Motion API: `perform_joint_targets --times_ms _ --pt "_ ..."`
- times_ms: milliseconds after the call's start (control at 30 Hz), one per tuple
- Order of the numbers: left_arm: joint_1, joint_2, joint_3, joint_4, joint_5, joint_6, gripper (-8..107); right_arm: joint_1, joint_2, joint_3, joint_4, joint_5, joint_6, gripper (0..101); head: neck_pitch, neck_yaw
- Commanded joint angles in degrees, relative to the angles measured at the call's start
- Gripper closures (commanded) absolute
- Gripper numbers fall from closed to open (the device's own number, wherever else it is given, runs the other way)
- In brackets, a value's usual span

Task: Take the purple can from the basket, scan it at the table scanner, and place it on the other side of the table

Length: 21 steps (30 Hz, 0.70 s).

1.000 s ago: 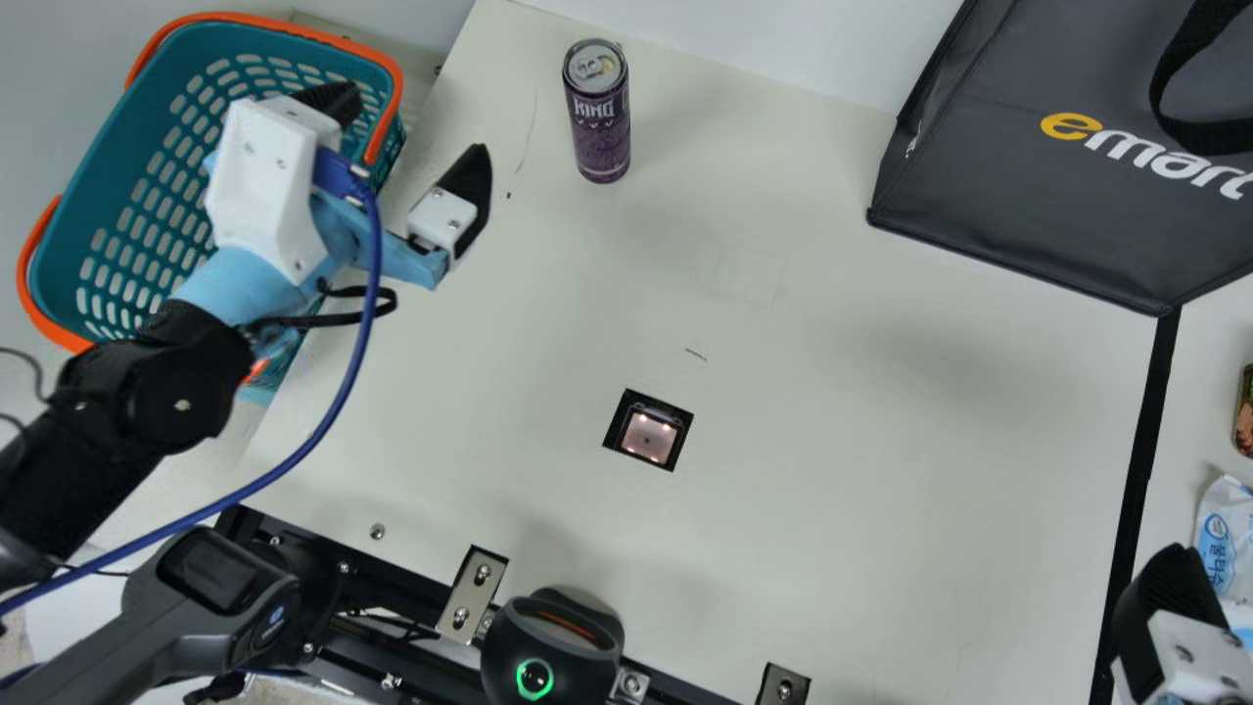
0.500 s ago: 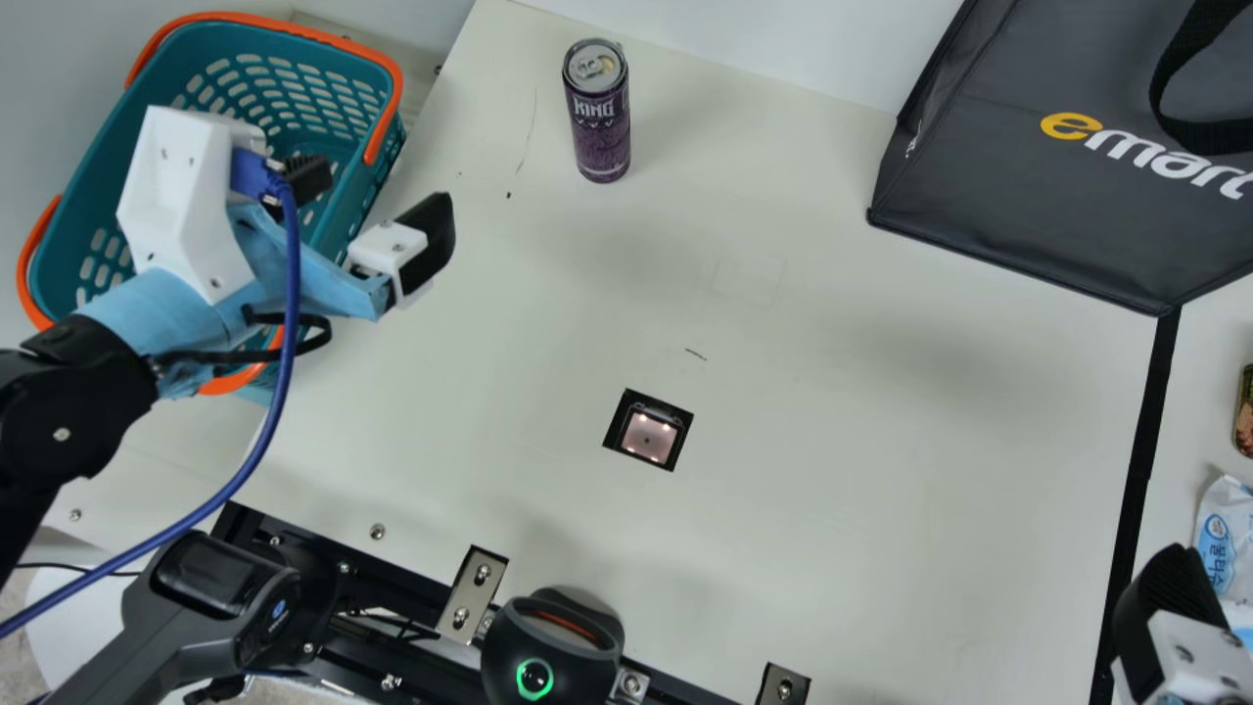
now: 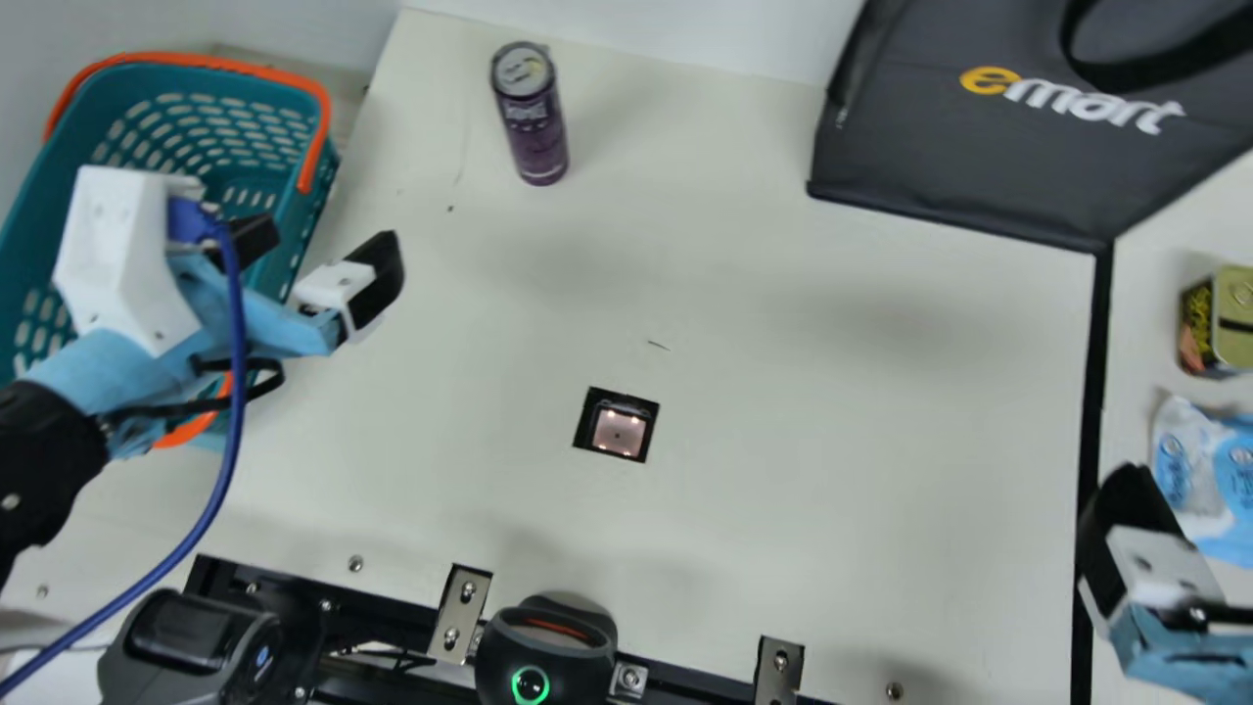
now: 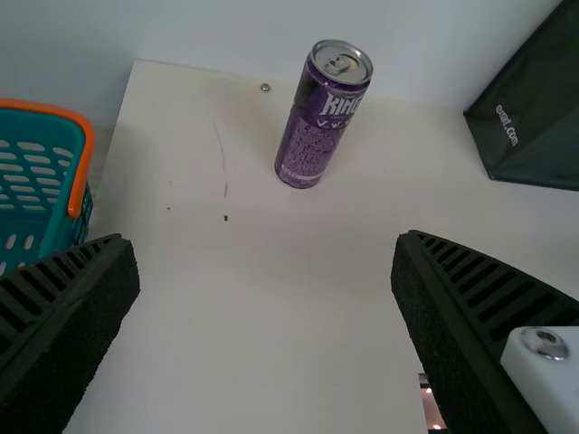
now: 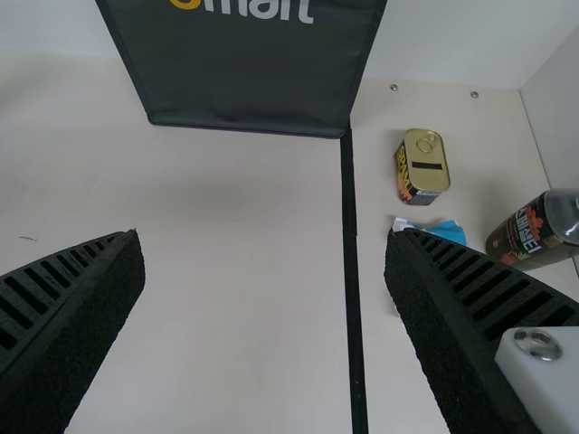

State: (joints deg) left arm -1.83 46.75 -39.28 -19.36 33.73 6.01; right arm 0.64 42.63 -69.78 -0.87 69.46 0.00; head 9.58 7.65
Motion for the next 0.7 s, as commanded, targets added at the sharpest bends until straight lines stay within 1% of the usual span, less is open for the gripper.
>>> perform_joint_targets --times_ms 0,100,300,667 --pt "0.00 0.00 0.00 0.00 0.00 0.00 9 0.00 0.00 0.00 0.00 0.00 0.00 6 -1.66 -5.26" --pt "0.00 0.00 0.00 0.00 0.00 0.00 9 0.00 0.00 0.00 0.00 0.00 0.00 6 -1.66 -9.23" --pt "-0.57 1.26 -0.52 0.87 -0.90 -0.75 9 0.00 0.00 0.00 0.00 0.00 0.00 6 -1.66 -9.23" --pt "-4.58 11.02 -3.88 4.52 -7.43 -3.65 9 0.00 0.00 0.00 0.00 0.00 0.00 6 -1.66 -9.23"
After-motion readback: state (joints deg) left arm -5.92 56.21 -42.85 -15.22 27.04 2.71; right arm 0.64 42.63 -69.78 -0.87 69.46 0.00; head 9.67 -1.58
